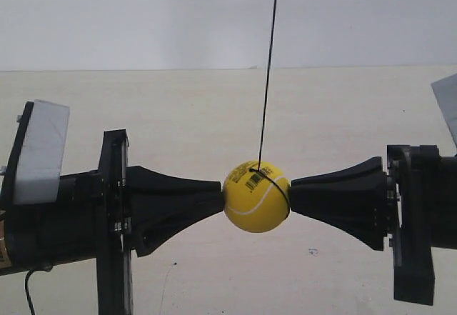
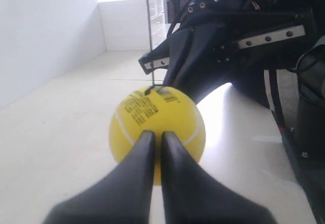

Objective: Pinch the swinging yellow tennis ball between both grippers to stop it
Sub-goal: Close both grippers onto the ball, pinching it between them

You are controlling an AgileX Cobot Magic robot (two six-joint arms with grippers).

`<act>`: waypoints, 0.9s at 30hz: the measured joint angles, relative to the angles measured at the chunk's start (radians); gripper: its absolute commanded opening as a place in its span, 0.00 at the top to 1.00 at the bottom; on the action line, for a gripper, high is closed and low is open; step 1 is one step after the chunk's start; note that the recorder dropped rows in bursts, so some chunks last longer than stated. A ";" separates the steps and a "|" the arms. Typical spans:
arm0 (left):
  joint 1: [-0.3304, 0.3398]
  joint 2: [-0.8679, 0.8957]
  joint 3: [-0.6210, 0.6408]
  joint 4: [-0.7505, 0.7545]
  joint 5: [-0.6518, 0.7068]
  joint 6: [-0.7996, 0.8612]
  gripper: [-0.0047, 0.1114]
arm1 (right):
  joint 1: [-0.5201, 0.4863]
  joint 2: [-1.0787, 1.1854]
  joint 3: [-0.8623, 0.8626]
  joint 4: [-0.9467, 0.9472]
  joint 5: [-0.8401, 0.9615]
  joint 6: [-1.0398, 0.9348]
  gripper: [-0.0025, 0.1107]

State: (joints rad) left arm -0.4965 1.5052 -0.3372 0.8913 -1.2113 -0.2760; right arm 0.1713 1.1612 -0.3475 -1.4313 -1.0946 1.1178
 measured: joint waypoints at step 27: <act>-0.001 0.000 0.000 0.012 0.000 -0.033 0.92 | 0.000 0.000 0.000 0.000 0.011 0.000 0.98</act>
State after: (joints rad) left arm -0.4970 1.5052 -0.3372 0.9028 -1.2113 -0.3090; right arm 0.1713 1.1612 -0.3475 -1.4313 -1.0840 1.1178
